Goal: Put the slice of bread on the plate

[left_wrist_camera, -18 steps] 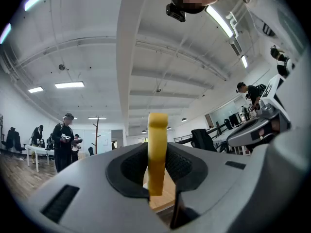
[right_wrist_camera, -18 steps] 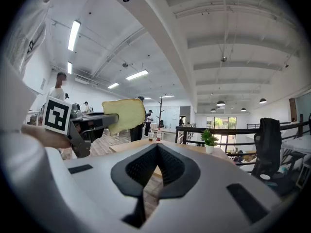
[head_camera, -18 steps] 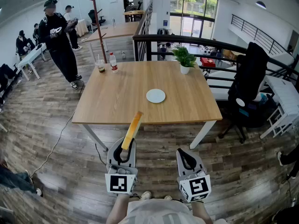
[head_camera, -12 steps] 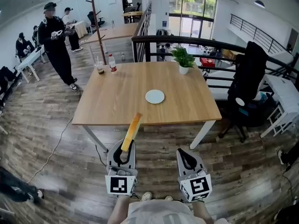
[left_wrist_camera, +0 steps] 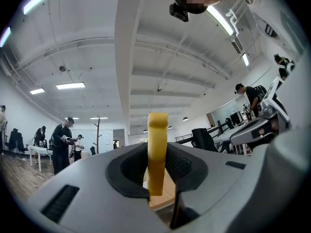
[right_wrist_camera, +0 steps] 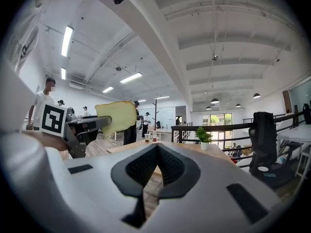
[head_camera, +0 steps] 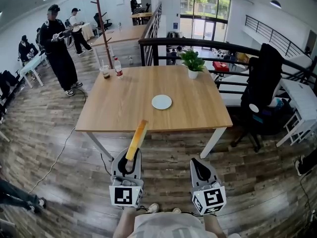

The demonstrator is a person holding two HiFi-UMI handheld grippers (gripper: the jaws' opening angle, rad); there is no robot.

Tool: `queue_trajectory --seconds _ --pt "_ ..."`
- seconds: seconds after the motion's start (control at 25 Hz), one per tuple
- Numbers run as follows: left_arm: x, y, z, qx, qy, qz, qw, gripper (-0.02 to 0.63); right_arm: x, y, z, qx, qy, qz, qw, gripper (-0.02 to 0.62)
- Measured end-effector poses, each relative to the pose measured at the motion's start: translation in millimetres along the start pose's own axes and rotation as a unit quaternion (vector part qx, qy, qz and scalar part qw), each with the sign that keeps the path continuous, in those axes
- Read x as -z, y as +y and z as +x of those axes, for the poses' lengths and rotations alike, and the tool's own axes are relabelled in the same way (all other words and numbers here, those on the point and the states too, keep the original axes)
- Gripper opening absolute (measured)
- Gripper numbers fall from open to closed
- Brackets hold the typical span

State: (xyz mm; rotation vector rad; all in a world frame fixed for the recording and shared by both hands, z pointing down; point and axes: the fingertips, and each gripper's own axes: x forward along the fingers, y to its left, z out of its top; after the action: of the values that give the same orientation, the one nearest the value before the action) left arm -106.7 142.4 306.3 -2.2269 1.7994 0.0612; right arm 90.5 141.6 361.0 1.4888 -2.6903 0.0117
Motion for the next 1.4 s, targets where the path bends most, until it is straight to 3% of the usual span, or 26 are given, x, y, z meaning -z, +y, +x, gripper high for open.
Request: queue_trajectory --seconds 0.44,0.68,0.84,1.0,1.4 --pt "-9 -36 -15 -0.046 -0.018 0.013 0.9987 0.092 33 -49 -42 -0.001 0.01 0.032 0.999 0.015" --pt "-4 -20 4 -0.067 -0.031 0.001 0.9973 0.092 14 -48 -40 -0.014 -0.025 0.013 1.0 0.015" --pt "-4 -21 41 -0.047 -0.052 -0.001 0.9976 0.092 5 -70 -19 0.008 -0.033 0.007 0.999 0.015" --pt "-4 -7 67 -0.051 -0.063 0.0 0.9967 0.092 -8 -71 12 -0.011 -0.044 -0.015 0.999 0.015" --pt "71 43 147 -0.06 -0.027 -0.023 0.9976 0.092 18 -87 126 -0.041 -0.009 -0.017 0.999 0.015"
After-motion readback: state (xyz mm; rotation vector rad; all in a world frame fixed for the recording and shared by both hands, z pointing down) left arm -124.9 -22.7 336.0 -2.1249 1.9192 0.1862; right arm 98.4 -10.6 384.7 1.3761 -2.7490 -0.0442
